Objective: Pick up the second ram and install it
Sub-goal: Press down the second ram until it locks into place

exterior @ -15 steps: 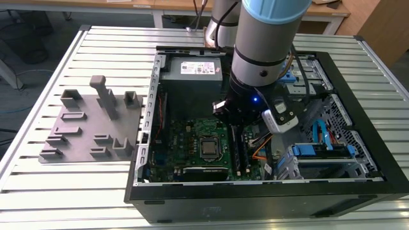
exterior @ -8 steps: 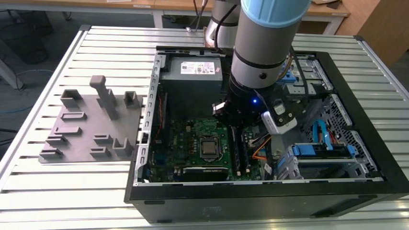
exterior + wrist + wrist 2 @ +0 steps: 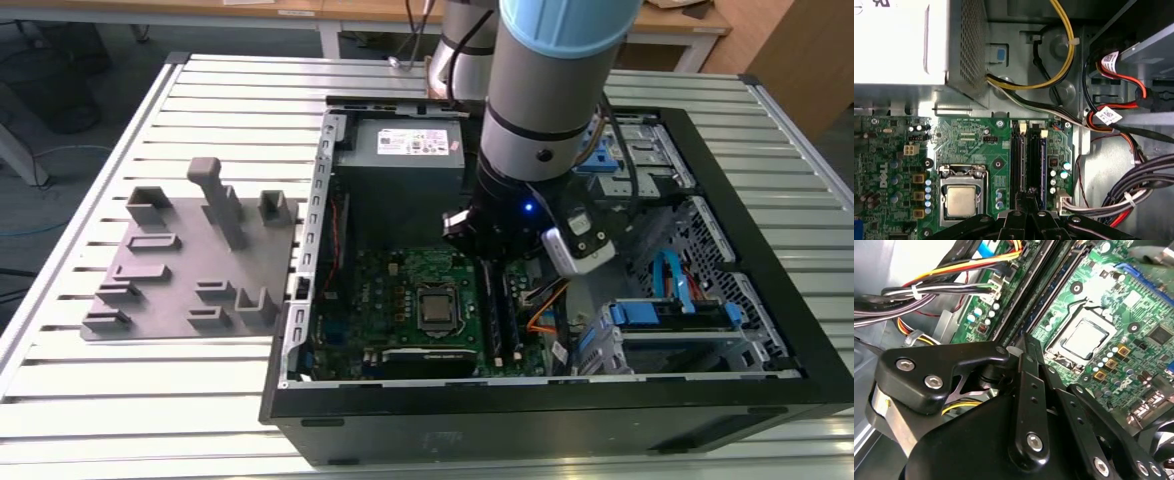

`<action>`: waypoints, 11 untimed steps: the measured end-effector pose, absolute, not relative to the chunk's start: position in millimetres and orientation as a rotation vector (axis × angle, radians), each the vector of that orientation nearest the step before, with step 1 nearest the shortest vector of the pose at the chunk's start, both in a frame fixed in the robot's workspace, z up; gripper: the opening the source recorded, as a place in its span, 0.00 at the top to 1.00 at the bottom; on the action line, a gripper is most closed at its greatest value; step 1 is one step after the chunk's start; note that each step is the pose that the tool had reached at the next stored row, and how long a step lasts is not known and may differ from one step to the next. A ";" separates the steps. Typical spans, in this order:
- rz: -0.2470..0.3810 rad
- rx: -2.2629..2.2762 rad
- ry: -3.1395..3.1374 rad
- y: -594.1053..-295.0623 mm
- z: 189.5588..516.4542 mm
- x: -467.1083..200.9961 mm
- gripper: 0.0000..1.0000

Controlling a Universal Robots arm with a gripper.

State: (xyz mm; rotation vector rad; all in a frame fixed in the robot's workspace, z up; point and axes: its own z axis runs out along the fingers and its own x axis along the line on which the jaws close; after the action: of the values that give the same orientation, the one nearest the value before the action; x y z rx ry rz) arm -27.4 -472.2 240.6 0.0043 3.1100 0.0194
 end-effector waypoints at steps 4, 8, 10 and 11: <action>0.019 0.004 3.110 -469.4 239.0 -27.4 0.89; 0.020 0.004 3.110 -466.5 237.5 -27.5 0.89; 0.028 0.004 3.110 -464.3 235.4 -27.4 0.89; 0.035 0.005 3.110 -463.0 234.3 -27.4 0.89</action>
State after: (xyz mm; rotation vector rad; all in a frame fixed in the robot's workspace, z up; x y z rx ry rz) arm -27.4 -463.0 234.3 0.0045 3.1100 0.0346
